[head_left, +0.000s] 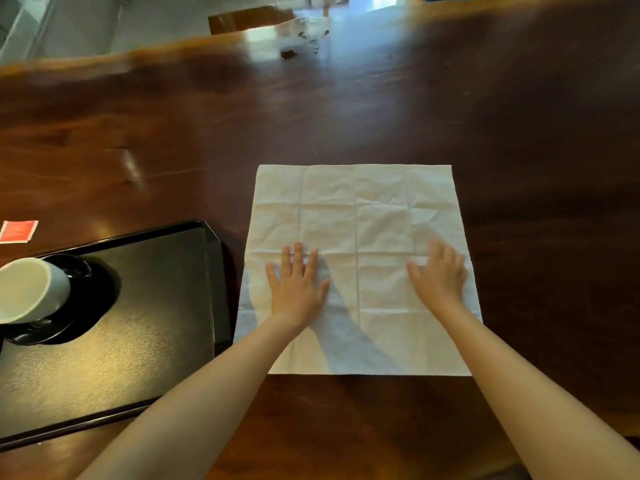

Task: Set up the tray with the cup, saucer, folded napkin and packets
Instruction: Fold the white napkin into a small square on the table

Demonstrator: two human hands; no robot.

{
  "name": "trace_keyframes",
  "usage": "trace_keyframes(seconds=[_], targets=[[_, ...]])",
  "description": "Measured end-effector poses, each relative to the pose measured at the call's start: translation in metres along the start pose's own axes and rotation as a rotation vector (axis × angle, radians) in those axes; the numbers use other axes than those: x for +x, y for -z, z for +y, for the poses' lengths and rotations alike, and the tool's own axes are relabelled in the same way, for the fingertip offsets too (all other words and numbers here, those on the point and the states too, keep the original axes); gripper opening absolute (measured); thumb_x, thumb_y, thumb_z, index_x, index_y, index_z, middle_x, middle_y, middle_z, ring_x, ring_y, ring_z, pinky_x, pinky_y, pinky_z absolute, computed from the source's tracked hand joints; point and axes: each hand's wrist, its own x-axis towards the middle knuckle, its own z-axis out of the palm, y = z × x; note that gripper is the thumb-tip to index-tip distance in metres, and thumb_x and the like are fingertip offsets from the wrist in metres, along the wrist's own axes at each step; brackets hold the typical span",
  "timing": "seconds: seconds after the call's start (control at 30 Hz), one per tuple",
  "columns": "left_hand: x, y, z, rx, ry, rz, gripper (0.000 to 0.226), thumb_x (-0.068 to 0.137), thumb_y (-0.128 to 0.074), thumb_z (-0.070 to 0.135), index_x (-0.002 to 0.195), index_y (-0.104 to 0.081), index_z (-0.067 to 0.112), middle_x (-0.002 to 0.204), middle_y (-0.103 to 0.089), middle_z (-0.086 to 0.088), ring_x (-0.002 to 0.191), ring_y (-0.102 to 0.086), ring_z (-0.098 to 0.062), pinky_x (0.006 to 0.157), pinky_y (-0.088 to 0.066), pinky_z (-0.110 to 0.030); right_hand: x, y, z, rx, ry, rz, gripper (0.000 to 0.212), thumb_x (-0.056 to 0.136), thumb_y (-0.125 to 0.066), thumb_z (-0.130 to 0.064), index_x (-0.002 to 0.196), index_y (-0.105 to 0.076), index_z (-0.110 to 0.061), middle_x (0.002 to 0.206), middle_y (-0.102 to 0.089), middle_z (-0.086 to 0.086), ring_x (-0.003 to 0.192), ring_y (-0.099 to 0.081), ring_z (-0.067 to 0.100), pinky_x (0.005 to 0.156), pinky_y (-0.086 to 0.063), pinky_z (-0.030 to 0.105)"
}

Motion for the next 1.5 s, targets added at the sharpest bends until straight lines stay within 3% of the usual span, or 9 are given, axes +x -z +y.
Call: trace_keyframes(seconds=[0.17, 0.3, 0.47, 0.67, 0.83, 0.97, 1.2, 1.33, 1.5], targets=[[-0.016, -0.016, 0.018, 0.012, -0.288, 0.011, 0.069, 0.088, -0.009, 0.058, 0.147, 0.006, 0.028, 0.151, 0.024, 0.0, 0.139, 0.025, -0.027, 0.116, 0.003, -0.055, 0.009, 0.02, 0.027, 0.008, -0.307, 0.018, 0.063, 0.082, -0.064, -0.031, 0.132, -0.037, -0.002, 0.136, -0.038, 0.021, 0.122, -0.035, 0.04, 0.095, -0.037, 0.049], [-0.019, -0.028, 0.022, 0.037, -0.283, -0.039, 0.072, 0.079, 0.004, 0.064, 0.142, 0.02, 0.033, 0.151, 0.029, 0.004, 0.139, 0.03, -0.021, 0.112, 0.019, -0.046, 0.023, 0.034, 0.035, 0.257, -0.43, -0.053, 0.068, 0.081, -0.067, -0.019, 0.135, -0.033, 0.001, 0.136, -0.034, 0.021, 0.112, -0.048, 0.04, 0.086, -0.043, 0.042], [-0.02, -0.016, 0.025, 0.035, -0.273, -0.082, 0.07, 0.09, -0.016, 0.061, 0.147, 0.01, 0.03, 0.156, 0.022, 0.001, 0.14, 0.027, -0.02, 0.115, 0.015, -0.048, 0.033, 0.053, 0.027, 0.455, -0.375, -0.156, 0.031, 0.079, -0.06, -0.019, 0.102, -0.059, 0.003, 0.099, -0.064, 0.016, 0.087, -0.062, 0.033, 0.075, -0.053, 0.045], [-0.019, 0.03, 0.06, -0.421, -0.217, -0.027, 0.056, 0.095, -0.046, 0.035, 0.144, -0.029, 0.016, 0.151, -0.033, -0.007, 0.14, -0.028, -0.023, 0.114, -0.024, -0.037, 0.028, 0.075, -0.019, 0.586, -0.169, -0.236, 0.027, 0.079, -0.052, -0.022, 0.084, -0.054, 0.005, 0.08, -0.051, 0.027, 0.072, -0.047, 0.025, 0.06, -0.034, 0.035], [-0.058, 0.061, 0.115, -0.883, -0.178, 0.07, 0.061, 0.091, -0.052, 0.039, 0.144, -0.024, 0.025, 0.14, -0.043, 0.002, 0.12, -0.049, -0.013, 0.097, -0.046, -0.03, 0.021, 0.091, -0.058, 0.762, -0.169, -0.408, 0.024, 0.088, -0.051, -0.018, 0.102, -0.061, -0.001, 0.095, -0.064, 0.02, 0.076, -0.057, 0.023, 0.063, -0.044, 0.032], [-0.079, 0.054, 0.128, -1.133, -0.031, 0.047, 0.067, 0.087, -0.057, 0.045, 0.142, -0.021, 0.032, 0.141, -0.041, 0.006, 0.127, -0.043, -0.013, 0.103, -0.044, -0.037, 0.015, 0.1, -0.086, 0.896, -0.177, -0.563, 0.011, 0.092, -0.053, -0.016, 0.097, -0.058, -0.008, 0.087, -0.062, 0.01, 0.073, -0.063, 0.021, 0.059, -0.053, 0.027], [-0.07, 0.062, 0.075, -1.534, 0.359, 0.055, 0.025, 0.095, -0.049, 0.019, 0.12, -0.051, 0.022, 0.111, -0.062, 0.0, 0.1, -0.061, -0.017, 0.078, -0.054, -0.029, 0.006, 0.066, -0.142, 0.859, -0.029, -0.64, 0.009, 0.09, -0.057, -0.01, 0.093, -0.051, -0.005, 0.075, -0.058, 0.014, 0.061, -0.064, 0.023, 0.054, -0.058, 0.029], [-0.072, 0.051, 0.027, -1.722, 0.47, -0.015, 0.024, 0.093, -0.045, 0.005, 0.101, -0.062, 0.019, 0.1, -0.067, -0.007, 0.092, -0.064, -0.024, 0.079, -0.053, -0.039, 0.007, 0.026, -0.17, 0.476, 0.242, -0.515, 0.021, 0.086, -0.058, -0.018, 0.088, -0.057, 0.003, 0.079, -0.057, 0.009, 0.074, -0.056, 0.02, 0.069, -0.051, 0.034], [-0.082, 0.027, -0.017, -1.658, 0.674, -0.012, 0.027, 0.092, -0.044, 0.013, 0.116, -0.056, 0.016, 0.102, -0.063, -0.002, 0.092, -0.06, -0.02, 0.083, -0.053, -0.041, -0.012, -0.01, -0.204, 0.229, 0.453, -0.541, 0.018, 0.091, -0.053, -0.02, 0.083, -0.056, -0.004, 0.081, -0.054, 0.008, 0.079, -0.051, 0.022, 0.076, -0.046, 0.039]])
